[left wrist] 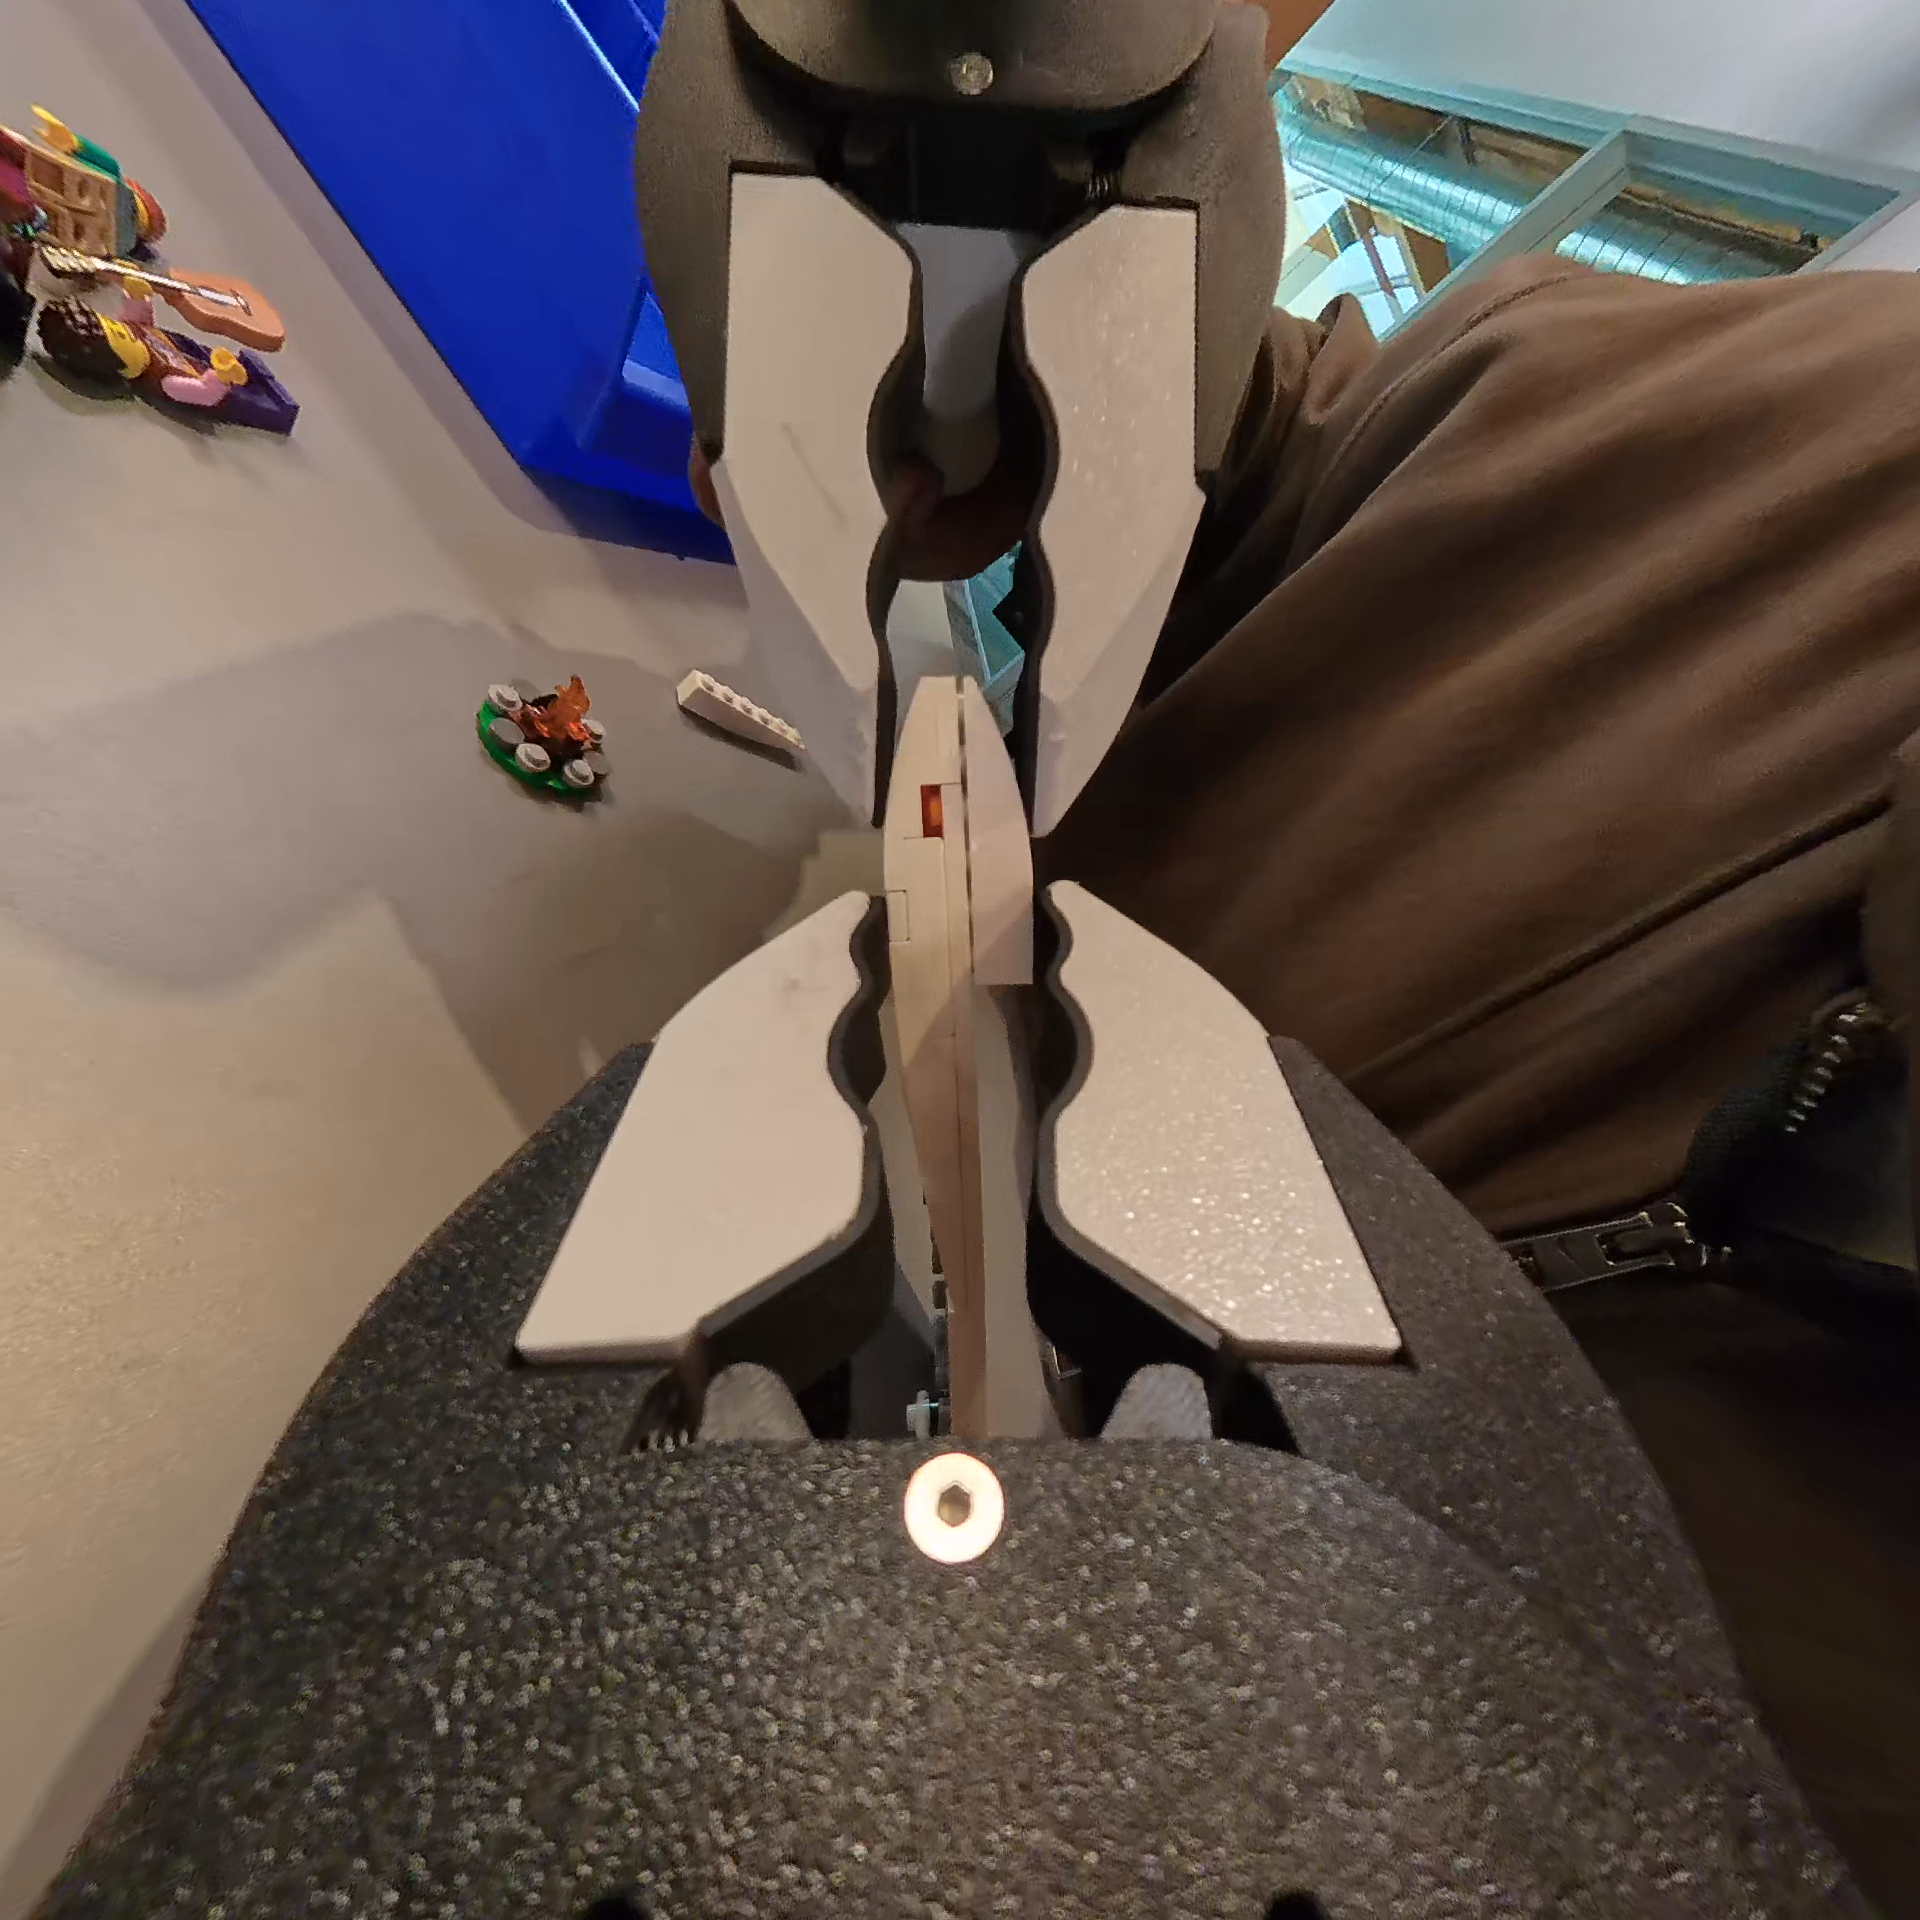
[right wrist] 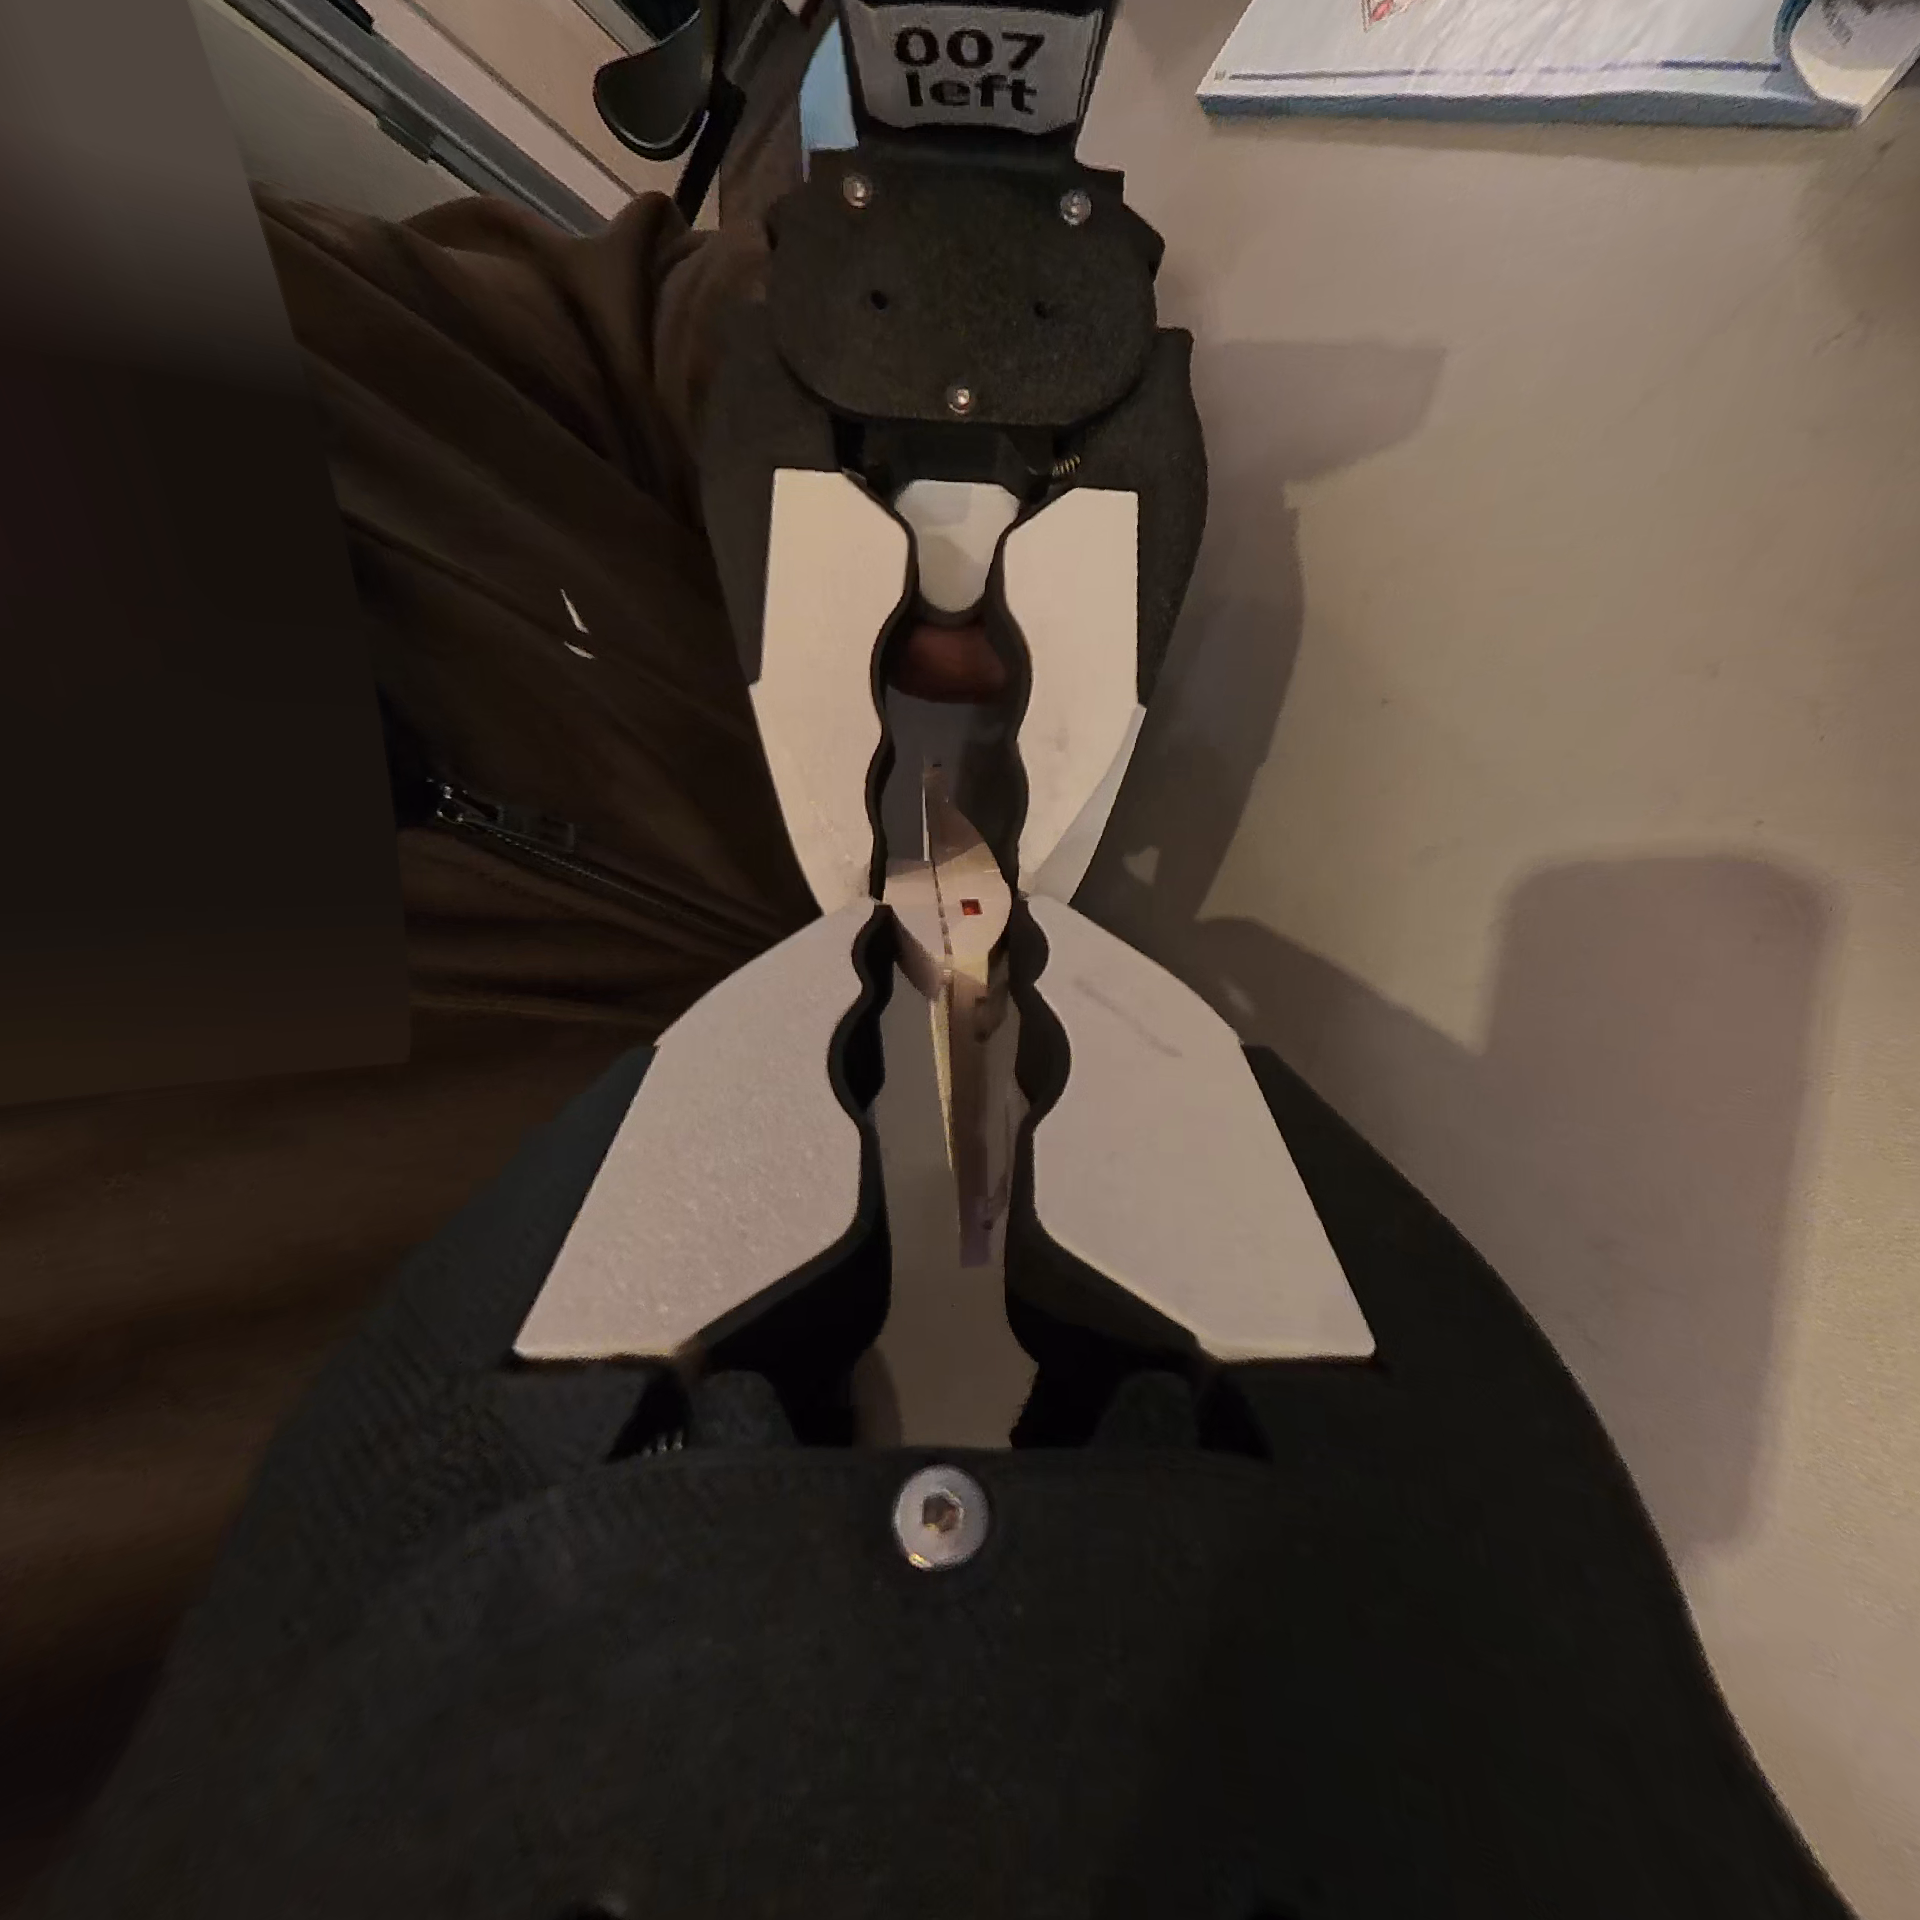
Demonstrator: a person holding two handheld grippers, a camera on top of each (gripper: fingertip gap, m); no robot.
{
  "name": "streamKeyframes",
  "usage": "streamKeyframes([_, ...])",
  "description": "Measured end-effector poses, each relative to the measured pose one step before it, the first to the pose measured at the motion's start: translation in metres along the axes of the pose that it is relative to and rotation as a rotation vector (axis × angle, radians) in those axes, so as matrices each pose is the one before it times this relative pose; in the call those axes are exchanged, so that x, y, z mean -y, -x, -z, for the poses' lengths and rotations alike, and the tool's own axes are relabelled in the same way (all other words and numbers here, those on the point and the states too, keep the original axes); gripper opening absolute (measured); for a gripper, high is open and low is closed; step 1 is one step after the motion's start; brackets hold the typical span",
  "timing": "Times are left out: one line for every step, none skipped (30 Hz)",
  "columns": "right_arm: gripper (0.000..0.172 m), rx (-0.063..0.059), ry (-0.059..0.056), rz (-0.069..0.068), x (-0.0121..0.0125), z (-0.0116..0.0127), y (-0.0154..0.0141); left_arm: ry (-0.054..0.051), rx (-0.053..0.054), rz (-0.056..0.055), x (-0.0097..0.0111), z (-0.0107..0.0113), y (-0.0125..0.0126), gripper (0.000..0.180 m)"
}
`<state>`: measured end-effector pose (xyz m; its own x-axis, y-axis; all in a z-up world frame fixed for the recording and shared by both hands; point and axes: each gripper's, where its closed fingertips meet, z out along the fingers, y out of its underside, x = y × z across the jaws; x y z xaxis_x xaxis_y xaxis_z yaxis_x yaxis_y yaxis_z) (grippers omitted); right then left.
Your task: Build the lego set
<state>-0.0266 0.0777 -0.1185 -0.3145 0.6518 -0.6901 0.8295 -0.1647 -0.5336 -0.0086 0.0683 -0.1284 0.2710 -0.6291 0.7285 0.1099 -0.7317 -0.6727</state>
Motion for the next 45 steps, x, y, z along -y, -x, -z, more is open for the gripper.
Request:
streamKeyframes([0.021,0.0005,-0.0064,-0.0013,0.00067,0.00036,0.00043,-0.0026,-0.0047,-0.0036,0.00046,0.00021,-0.00032,0.027])
streamKeyframes([0.022,0.0017,-0.0015,-0.0045,-0.00028,0.00025,0.00066,0.0015,-0.0034,-0.0053,-0.00012,-0.00017,-0.00059,0.027])
streamKeyframes([0.023,-0.0049,-0.0006,-0.0023,-0.00046,0.00033,0.00012,0.0021,0.0042,-0.0083,-0.00043,-0.00020,0.00023,0.027])
streamKeyframes([0.025,-0.0106,-0.0020,0.0007,-0.00036,0.00060,-0.00031,0.0020,0.0048,-0.0113,-0.00047,-0.00001,0.00022,0.026])
streamKeyframes([0.026,-0.0085,-0.0023,0.0030,-0.00054,0.00087,0.00006,-0.0002,-0.0013,-0.0055,0.00002,0.00022,-0.00059,0.026])
streamKeyframes([0.028,-0.0058,-0.0006,0.0028,-0.00076,0.00117,0.00044,-0.0045,-0.0030,-0.0046,0.00054,0.00036,-0.00097,0.026])
streamKeyframes([0.028,-0.0059,-0.0009,0.0032,-0.00076,0.00102,0.00052,-0.0042,-0.0006,-0.0063,0.00074,0.00058,-0.00055,0.026])
streamKeyframes([0.028,-0.0057,-0.0026,0.0029,-0.00062,0.00088,0.00036,-0.0013,0.0004,-0.0018,0.00038,0.00058,-0.00007,0.026])
streamKeyframes([0.028,-0.0057,-0.0008,0.0015,-0.00081,0.00049,0.00009,-0.0026,-0.0014,0.0008,0.00052,0.00022,-0.00027,0.026])
streamKeyframes([0.027,-0.0042,0.0003,0.0024,-0.00108,0.00016,0.00018,-0.0008,0.0002,-0.0012,-0.00004,0.00000,-0.00002,0.026])
streamKeyframes([0.027,-0.0015,-0.0023,0.0039,-0.00060,0.00006,0.00040,0.0009,-0.0002,0.0014,-0.00030,-0.00028,0.00007,0.026])
streamKeyframes([0.027,0.0002,-0.0059,0.0027,0.00009,0.00009,0.00046,0.0014,-0.0035,0.0035,-0.00052,-0.00046,-0.00042,0.026])
streamKeyframes([0.024,0.0015,-0.0069,0.0006,0.00034,0.00010,0.00033,0.0019,-0.0031,0.0019,-0.00061,-0.00064,-0.00060,0.026])
streamKeyframes([0.022,0.0032,-0.0052,-0.0023,0.00015,-0.00014,0.00010,-0.0011,0.0021,0.0017,-0.00018,-0.00053,0.00003,0.026])
streamKeyframes([0.022,0.0054,-0.0054,-0.0039,0.00012,-0.00003,0.00016,-0.0027,-0.0001,0.0025,0.00008,-0.00007,-0.00015,0.026])
streamKeyframes([0.022,0.0070,-0.0076,-0.0032,0.00029,0.00006,0.00024,-0.0032,0.0002,0.0010,0.00030,0.00009,-0.00039,0.026])
streamKeyframes([0.021,0.0077,-0.0077,-0.0027,0.00031,-0.00010,0.00027,-0.0012,0.0017,0.0002,0.00009,0.00005,-0.00026,0.026])
streamKeyframes([0.021,0.0093,-0.0066,-0.0026,0.00012,-0.00006,0.00040,-0.0001,0.0003,-0.0020,-0.00009,-0.00012,-0.00051,0.026])
streamKeyframes([0.020,0.0100,-0.0050,-0.0013,0.00020,-0.00004,0.00068,-0.0001,-0.0020,-0.0012,-0.00010,-0.00021,-0.00090,0.026])
streamKeyframes([0.020,0.0086,-0.0019,0.0012,-0.00002,-0.00012,0.00096,0.0028,-0.0038,-0.0011,-0.00051,-0.00033,-0.00108,0.026])
streamKeyframes([0.019,0.0044,0.0017,0.0047,-0.00029,-0.00027,0.00070,0.0054,-0.0026,-0.0013,-0.00083,-0.00059,-0.00081,0.026])
streamKeyframes([0.018,-0.0015,0.0020,0.0075,-0.00008,-0.00017,0.00020,0.0033,0.0018,-0.0033,-0.00075,-0.00061,-0.00012,0.026])
streamKeyframes([0.018,-0.0037,0.0026,0.0082,0.00013,-0.00007,0.00017,0.0028,-0.0018,-0.0038,-0.00059,-0.00058,-0.00047,0.026])
streamKeyframes([0.017,-0.0064,0.0011,0.0092,0.00032,0.00009,-0.00011,0.0011,-0.0098,-0.0009,-0.00043,-0.00064,-0.00148,0.026])
streamKeyframes([0.012,-0.0045,-0.0027,0.0055,0.00092,0.00036,0.00010,-0.0002,-0.0088,0.0026,-0.00030,-0.00130,-0.00145,0.026])
streamKeyframes([0.011,0.0011,0.0035,-0.0030,0.00013,0.00020,0.00032,0.0000,0.0043,-0.0066,-0.00053,-0.00091,-0.00007,0.026])
streamKeyframes([0.011,-0.0036,0.0052,0.0011,-0.00056,0.00013,-0.00049,-0.0009,0.0136,-0.0175,-0.00018,-0.00021,0.00136,0.026])
streamKeyframes([0.011,-0.0034,0.0012,0.0043,-0.00056,-0.00024,-0.00032,0.0032,0.0028,-0.0023,-0.00060,-0.00018,0.00057,0.026])
streamKeyframes([0.011,0.0018,0.0041,-0.0033,-0.00100,-0.00042,0.00018,0.0039,-0.0101,0.0093,-0.00098,-0.00028,-0.00053,0.026])
streamKeyframes([0.011,0.0024,0.0047,-0.0035,-0.00108,-0.00021,-0.00001,-0.0012,-0.0061,0.0078,-0.00058,-0.00044,-0.00014,0.026])
streamKeyframes([0.012,0.0000,0.0028,0.0004,-0.00103,0.00012,-0.00029,-0.0028,0.0005,0.0042,-0.00021,-0.00042,0.00043,0.026])
streamKeyframes([0.012,0.0016,0.0028,-0.0026,-0.00105,0.00021,-0.00007,0.0005,-0.0006,0.0019,-0.00038,-0.00040,-0.00003,0.026])
streamKeyframes([0.012,0.0051,0.0068,-0.0055,-0.00139,0.00048,0.00045,0.0008,0.0004,-0.0001,-0.00007,-0.00032,-0.00011,0.026])
streamKeyframes([0.016,0.0073,0.0131,-0.0016,-0.00225,0.00054,0.00122,-0.0028,0.0033,-0.0018,0.00060,0.00027,-0.00013,0.026])
streamKeyframes([0.022,0.0027,0.0135,0.0061,-0.00216,0.00062,0.00124,-0.0041,0.0037,-0.0011,0.00090,0.00066,-0.00007,0.026])
streamKeyframes([0.025,-0.0040,0.0061,0.0136,-0.00085,0.00051,0.00118,-0.0011,0.0010,-0.0001,0.00064,0.00067,-0.00053,0.026])
streamKeyframes([0.028,-0.0037,-0.0018,0.0174,0.00076,0.00013,0.00170,0.0013,0.0033,0.0002,0.00028,0.00050,-0.00050,0.026])
streamKeyframes([0.029,-0.0053,-0.0078,0.0144,0.00213,0.00007,0.00159,0.0042,0.0055,-0.0046,-0.00004,-0.00002,-0.00065,0.026])
streamKeyframes([0.033,-0.0052,-0.0122,0.0102,0.00302,-0.00016,0.00128,0.0065,0.0073,-0.0095,-0.00022,-0.00014,-0.00089,0.026])
streamKeyframes([0.035,-0.0008,-0.0137,0.0084,0.00340,-0.00029,0.00153,0.0087,0.0087,-0.0109,-0.00030,-0.00042,-0.00123,0.026])
streamKeyframes([0.036,-0.0005,-0.0096,0.0077,0.00276,-0.00036,0.00150,0.0102,0.0119,-0.0117,-0.00010,-0.00049,-0.00119,0.026])
streamKeyframes([0.036,-0.0046,-0.0030,0.0079,0.00196,-0.00061,0.00093,0.0121,0.0155,-0.0153,0.00015,-0.00030,-0.00119,0.026])
streamKeyframes([0.035,-0.0051,0.0010,0.0110,0.00140,-0.00068,0.00098,0.0114,0.0193,-0.0201,0.00078,-0.00024,-0.00106,0.026])
streamKeyframes([0.033,-0.0068,-0.0007,0.0151,0.00171,-0.00044,0.00111,0.0117,0.0203,-0.0233,0.00111,0.00006,-0.00113,0.026])
streamKeyframes([0.030,-0.0064,-0.0042,0.0197,0.00236,-0.00003,0.00150,0.0127,0.0198,-0.0210,0.00138,0.00031,-0.00112,0.026])
